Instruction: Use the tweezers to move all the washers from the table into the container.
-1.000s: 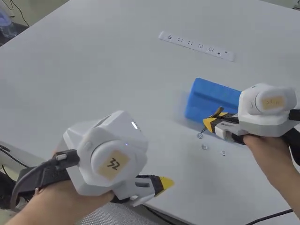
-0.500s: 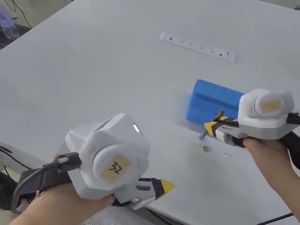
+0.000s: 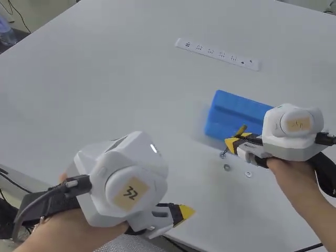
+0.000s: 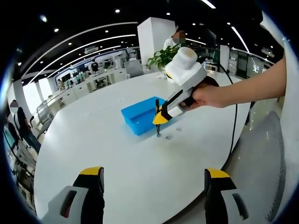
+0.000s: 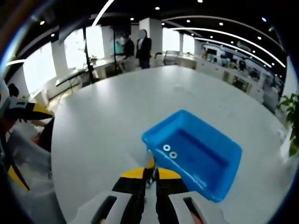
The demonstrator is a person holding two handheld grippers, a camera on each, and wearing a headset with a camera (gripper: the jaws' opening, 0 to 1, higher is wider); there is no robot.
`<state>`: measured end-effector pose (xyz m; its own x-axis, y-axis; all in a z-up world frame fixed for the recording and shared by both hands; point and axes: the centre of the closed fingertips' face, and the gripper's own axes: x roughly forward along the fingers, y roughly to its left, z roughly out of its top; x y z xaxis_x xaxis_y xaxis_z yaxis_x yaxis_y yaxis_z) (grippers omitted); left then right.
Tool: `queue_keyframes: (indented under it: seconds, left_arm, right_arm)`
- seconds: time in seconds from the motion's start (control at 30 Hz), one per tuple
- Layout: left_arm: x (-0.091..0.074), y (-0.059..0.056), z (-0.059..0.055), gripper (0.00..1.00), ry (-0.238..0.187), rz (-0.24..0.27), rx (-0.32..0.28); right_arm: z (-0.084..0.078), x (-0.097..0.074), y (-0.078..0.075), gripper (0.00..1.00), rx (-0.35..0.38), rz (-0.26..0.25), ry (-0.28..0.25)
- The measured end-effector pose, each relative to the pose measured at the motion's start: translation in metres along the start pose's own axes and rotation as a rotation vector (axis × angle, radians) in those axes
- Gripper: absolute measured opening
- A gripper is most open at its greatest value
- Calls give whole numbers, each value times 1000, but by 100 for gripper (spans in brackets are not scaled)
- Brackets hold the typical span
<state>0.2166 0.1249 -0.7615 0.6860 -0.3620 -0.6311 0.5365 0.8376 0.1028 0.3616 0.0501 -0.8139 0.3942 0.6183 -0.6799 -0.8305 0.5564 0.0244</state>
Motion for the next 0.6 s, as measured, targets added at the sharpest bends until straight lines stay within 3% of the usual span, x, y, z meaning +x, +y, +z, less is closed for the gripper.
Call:
queue_keyframes:
  seconds: [0.43, 0.6]
  left_arm:
    - [-5, 2, 1, 91, -2, 8, 14]
    - [-5, 4, 1, 91, 2, 18, 14]
  right_arm:
    - [-1, -3, 7, 3, -51, 11, 34]
    - [10, -10, 9, 3, -56, 21, 9]
